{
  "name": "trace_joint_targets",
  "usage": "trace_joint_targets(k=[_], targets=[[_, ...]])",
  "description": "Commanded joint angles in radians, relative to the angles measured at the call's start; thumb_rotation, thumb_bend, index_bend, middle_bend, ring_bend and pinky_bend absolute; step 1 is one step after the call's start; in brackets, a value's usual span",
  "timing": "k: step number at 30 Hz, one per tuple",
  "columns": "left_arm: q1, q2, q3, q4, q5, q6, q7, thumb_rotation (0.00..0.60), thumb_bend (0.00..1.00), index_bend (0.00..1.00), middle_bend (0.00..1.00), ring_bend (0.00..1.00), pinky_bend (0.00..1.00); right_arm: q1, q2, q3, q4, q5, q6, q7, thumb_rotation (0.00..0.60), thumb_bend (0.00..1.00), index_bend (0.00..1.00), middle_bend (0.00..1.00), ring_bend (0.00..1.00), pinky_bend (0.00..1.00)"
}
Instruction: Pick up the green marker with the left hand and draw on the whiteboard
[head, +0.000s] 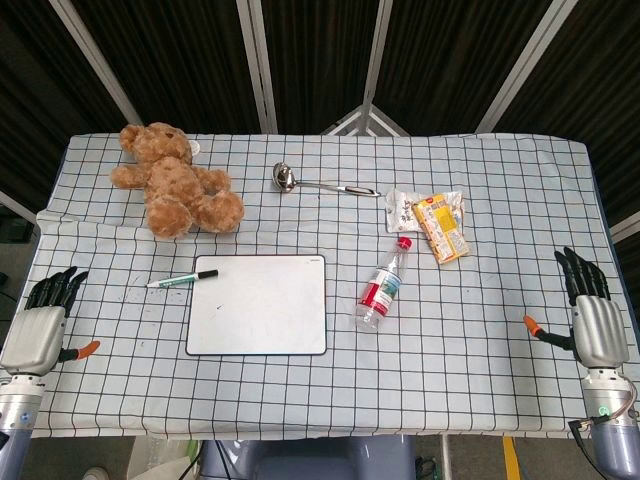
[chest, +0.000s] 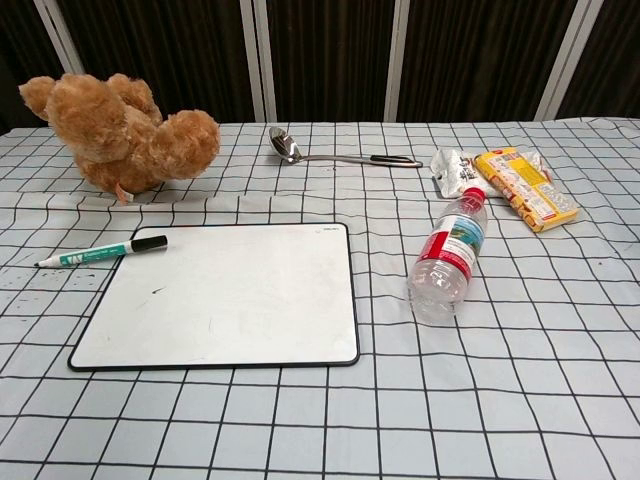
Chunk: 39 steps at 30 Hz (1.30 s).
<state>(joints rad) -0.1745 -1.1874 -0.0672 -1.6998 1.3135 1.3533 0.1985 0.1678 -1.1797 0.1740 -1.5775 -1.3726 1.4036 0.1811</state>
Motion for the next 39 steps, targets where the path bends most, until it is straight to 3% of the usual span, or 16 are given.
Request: trace_joint_targets(k=[1, 14, 19, 21, 30, 39], targets=[[0.000, 0.000, -0.001, 0.001, -0.001, 0.000, 0.001, 0.600, 0.02, 0.00, 0.00, 0.00, 0.00, 0.000, 0.000, 0.000, 0.000, 0.000, 0.001, 0.000, 0.600, 0.21, 0.00, 0.00, 0.00, 0.00], [-0.004, -0.002, -0.004, 0.002, -0.012, -0.008, 0.000, 0.600, 0.02, 0.00, 0.00, 0.00, 0.00, -0.002, 0.000, 0.000, 0.000, -0.004, 0.005, -0.001, 0.600, 0.21, 0.00, 0.00, 0.00, 0.00], [-0.035, -0.003, -0.032, -0.010, -0.092, -0.080, -0.003, 0.600, 0.03, 0.00, 0.00, 0.00, 0.00, -0.001, -0.002, 0.004, 0.000, 0.005, 0.003, 0.001, 0.600, 0.21, 0.00, 0.00, 0.00, 0.00], [-0.054, -0.002, -0.046, -0.014, -0.123, -0.110, 0.009, 0.600, 0.04, 0.03, 0.00, 0.00, 0.00, -0.001, -0.001, 0.003, -0.001, 0.002, 0.005, 0.001, 0.600, 0.21, 0.00, 0.00, 0.00, 0.00], [-0.175, -0.060, -0.125, 0.034, -0.274, -0.231, 0.126, 0.600, 0.18, 0.34, 0.00, 0.00, 0.00, 0.000, -0.001, 0.003, -0.002, 0.001, 0.002, 0.005, 0.600, 0.21, 0.00, 0.00, 0.00, 0.00], [-0.319, -0.214, -0.193, 0.140, -0.535, -0.338, 0.276, 0.600, 0.27, 0.44, 0.05, 0.00, 0.05, 0.001, 0.000, 0.002, -0.003, -0.001, -0.001, 0.016, 0.600, 0.21, 0.00, 0.00, 0.00, 0.00]])
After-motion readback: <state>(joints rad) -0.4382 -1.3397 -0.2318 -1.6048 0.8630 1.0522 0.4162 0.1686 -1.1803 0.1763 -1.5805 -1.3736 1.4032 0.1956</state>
